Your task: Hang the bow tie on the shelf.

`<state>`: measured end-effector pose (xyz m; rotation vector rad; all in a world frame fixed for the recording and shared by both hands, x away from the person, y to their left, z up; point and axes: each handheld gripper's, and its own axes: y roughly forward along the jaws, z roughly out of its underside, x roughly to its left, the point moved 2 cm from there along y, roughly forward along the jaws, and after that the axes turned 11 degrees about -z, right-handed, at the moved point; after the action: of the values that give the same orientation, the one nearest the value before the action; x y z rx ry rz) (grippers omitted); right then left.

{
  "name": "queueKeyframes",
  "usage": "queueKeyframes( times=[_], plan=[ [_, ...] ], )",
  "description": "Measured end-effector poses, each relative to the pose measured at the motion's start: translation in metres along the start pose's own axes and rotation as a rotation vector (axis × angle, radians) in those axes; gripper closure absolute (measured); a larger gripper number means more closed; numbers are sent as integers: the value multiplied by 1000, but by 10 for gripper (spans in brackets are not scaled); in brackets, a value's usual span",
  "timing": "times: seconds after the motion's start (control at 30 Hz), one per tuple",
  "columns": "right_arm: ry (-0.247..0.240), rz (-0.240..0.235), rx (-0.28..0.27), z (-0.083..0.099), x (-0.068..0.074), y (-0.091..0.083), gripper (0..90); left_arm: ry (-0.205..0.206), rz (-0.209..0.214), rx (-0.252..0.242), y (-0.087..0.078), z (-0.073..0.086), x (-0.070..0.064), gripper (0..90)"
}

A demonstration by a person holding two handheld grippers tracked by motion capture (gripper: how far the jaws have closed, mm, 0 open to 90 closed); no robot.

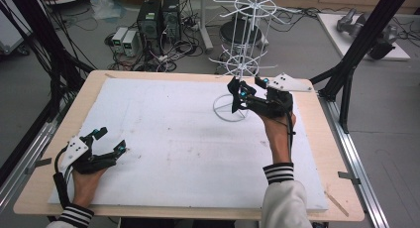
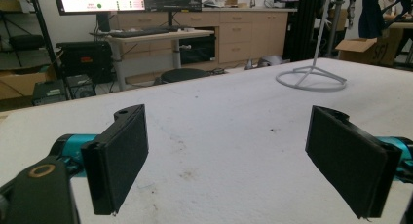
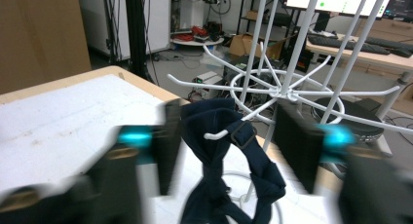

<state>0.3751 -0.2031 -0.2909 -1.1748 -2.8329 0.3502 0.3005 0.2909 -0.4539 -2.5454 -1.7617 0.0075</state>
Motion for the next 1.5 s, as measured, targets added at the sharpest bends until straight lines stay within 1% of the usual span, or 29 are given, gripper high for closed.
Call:
queueKeyframes(
  times=[0.07, 0.1, 0.13, 0.17, 0.2, 0.23, 0.3, 0.33, 0.37, 0.5, 0.6, 0.7, 0.73, 0.83, 0.93, 0.97, 1.0, 1.07, 1.13, 1.17, 1.2, 1.23, 1.27, 1.33, 1.37, 1.4, 1.43, 1.47, 1.5],
  plan=[
    [0, -12, -3, -1, 5, -6, 169, 0, -3, 2, 0, 0, 0, 160],
    [0, -12, -3, -1, 5, -6, 169, 0, -3, 2, 0, 0, 0, 160],
    [-3, -20, -3, 0, 9, -12, 115, 1, -2, 3, 0, 0, 0, 160],
    [-3, -20, -3, 0, 9, -12, 115, 1, -2, 3, 0, 0, 0, 160],
    [-11, -33, -16, 3, 14, -20, 115, 2, -4, 4, 0, 0, 0, 160],
    [-11, -33, -16, 3, 14, -20, 115, 5, -4, 5, 0, 0, 0, 160],
    [-19, -32, -42, 13, 20, -35, 112, 9, -7, 5, 0, 0, -1, 160],
    [-19, -32, -42, 13, 20, -35, 112, 9, -7, 5, 0, 0, -1, 160],
    [-19, -24, -58, 22, 22, -47, 111, 10, -6, 2, 0, 0, -1, 160],
    [2, -6, -96, 48, 25, -69, 112, 11, -6, -5, -1, 0, -1, 160],
    [5, 33, -112, 71, 27, -81, 112, 9, -8, -14, -1, 0, -1, 160],
    [32, 62, -123, 93, 28, -89, 112, 10, -9, -14, -2, 0, -1, 160],
    [31, 73, -126, 100, 27, -91, 111, 9, -9, -14, -2, 0, -1, 160],
    [47, 81, -135, 119, 28, -94, 111, 10, -8, -15, -2, 0, -1, 160],
    [57, 108, -132, 140, 28, -92, 111, 10, -9, -14, -2, 0, -1, 160],
    [57, 108, -132, 140, 28, -92, 111, 9, -10, -14, -2, 0, -1, 160],
    [69, 127, -134, 152, 28, -90, 111, 10, -10, -15, -2, 0, -1, 160],
    [74, 129, -108, 162, 27, -87, 111, 10, -10, -14, -2, 0, -1, 160],
    [76, 142, -110, 171, 27, -85, 112, 11, -10, -14, -2, 0, -1, 160],
    [76, 142, -110, 171, 27, -85, 112, 9, -10, -15, -2, 0, -1, 160],
    [73, 146, -103, 179, 26, -82, 111, 9, -10, -16, -1, 0, -1, 160],
    [82, 147, -96, 181, 26, -81, 112, 9, -11, -16, -2, 0, -1, 160],
    [76, 149, -88, 183, 25, -79, 112, 9, -10, -16, -2, 0, -1, 160],
    [83, 152, -85, 185, 25, -78, 112, 12, -10, -15, -2, 0, -1, 159],
    [77, 161, -98, 185, 26, -79, 112, 12, -10, -16, -2, 0, -1, 160],
    [77, 161, -98, 185, 26, -79, 112, 12, -10, -17, -2, 0, -1, 160],
    [83, 164, -105, 185, 26, -80, 112, 8, -11, -20, -2, 0, -1, 160],
    [87, 170, -125, 186, 26, -81, 112, 11, -11, -20, -2, 0, -1, 160],
    [87, 170, -125, 186, 26, -81, 112, 10, -12, -22, -2, 0, -1, 160]
  ],
)
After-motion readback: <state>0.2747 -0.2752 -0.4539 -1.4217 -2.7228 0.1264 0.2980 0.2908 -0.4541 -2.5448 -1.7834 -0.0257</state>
